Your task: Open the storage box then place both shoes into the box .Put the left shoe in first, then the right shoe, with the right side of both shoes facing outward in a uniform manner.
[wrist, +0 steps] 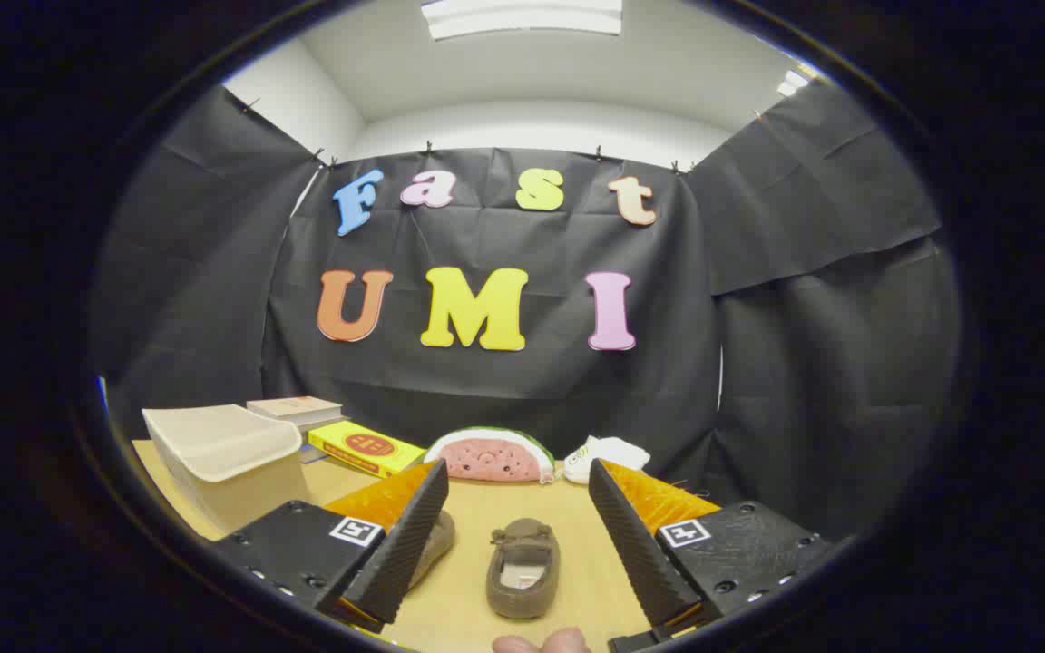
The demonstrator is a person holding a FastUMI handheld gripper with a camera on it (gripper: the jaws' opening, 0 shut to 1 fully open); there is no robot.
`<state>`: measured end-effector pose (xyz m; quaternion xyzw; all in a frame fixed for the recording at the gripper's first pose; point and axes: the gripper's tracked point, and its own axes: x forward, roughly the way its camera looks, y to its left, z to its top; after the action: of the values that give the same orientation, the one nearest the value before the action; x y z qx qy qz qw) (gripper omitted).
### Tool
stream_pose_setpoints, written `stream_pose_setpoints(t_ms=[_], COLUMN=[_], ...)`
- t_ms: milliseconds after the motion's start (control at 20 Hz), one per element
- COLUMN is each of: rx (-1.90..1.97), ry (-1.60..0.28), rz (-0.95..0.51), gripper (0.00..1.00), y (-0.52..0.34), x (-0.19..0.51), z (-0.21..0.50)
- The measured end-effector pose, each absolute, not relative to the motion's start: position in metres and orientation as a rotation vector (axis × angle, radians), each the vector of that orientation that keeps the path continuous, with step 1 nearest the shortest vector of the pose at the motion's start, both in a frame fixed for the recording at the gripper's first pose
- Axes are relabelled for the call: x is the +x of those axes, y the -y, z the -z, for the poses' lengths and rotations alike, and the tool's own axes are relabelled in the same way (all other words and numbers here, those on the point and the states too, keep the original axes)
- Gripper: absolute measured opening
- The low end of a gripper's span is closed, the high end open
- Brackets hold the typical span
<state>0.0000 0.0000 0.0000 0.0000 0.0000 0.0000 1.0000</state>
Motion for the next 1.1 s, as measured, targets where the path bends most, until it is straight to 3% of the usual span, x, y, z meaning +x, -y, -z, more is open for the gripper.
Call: stream_pose_setpoints(t_ms=[700, 1100], rx=[0.004, -0.005], ry=[-0.031, -0.058], rz=[0.059, -0.031], gripper=[0.95, 0.95], y=[0.026, -0.02], x=[-0.005, 0.002], z=[-0.002, 0.005])
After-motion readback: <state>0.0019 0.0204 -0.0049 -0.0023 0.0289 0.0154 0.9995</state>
